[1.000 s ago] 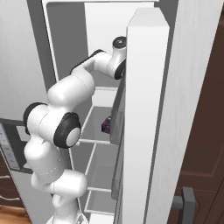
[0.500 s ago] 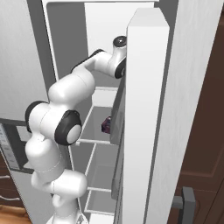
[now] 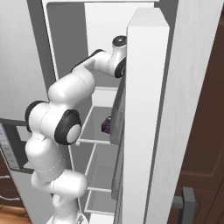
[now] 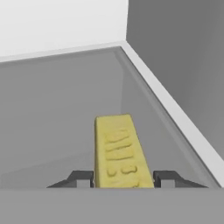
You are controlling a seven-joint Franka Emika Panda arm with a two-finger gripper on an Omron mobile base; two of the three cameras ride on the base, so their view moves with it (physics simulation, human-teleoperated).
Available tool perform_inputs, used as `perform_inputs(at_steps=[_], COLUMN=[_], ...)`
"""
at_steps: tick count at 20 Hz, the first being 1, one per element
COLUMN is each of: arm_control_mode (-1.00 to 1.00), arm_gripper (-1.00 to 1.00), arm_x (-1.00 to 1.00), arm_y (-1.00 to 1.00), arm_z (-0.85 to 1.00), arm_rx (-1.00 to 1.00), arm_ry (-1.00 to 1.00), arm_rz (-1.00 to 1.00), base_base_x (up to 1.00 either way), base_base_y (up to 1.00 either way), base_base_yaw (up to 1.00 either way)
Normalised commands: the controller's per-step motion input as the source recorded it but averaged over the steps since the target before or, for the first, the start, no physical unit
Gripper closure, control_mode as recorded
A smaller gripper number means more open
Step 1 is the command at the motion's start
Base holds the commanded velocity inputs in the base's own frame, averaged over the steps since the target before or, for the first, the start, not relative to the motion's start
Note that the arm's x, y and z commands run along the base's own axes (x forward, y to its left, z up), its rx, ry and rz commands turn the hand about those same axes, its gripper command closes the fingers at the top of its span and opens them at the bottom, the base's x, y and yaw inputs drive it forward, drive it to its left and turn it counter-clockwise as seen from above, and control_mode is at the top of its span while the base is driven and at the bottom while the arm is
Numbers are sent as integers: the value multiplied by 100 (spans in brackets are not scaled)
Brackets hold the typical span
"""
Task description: Pick the egg and butter from the fridge and place them by the bowl for mixing.
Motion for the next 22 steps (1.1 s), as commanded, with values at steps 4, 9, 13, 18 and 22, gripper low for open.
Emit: perform_inputs(at_steps=[4,9,13,18,22], arm_control_mode=[-100,-100,-100,-100,-100], arm_gripper=[100,100,100,100,100], arm_x=[0,-16,-61,-90,-100], arm_y=[0,15,42,38,48], arm_z=[0,0,4,22,26], arm_rx=[0,0,-1,-1,-1], arm_ry=[0,0,0,-1,0], arm_rz=[0,0,0,0,0], base_base_x=[0,0,0,0,0], base_base_y=[0,0,0,0,0], base_base_yaw=[0,0,0,0,0])
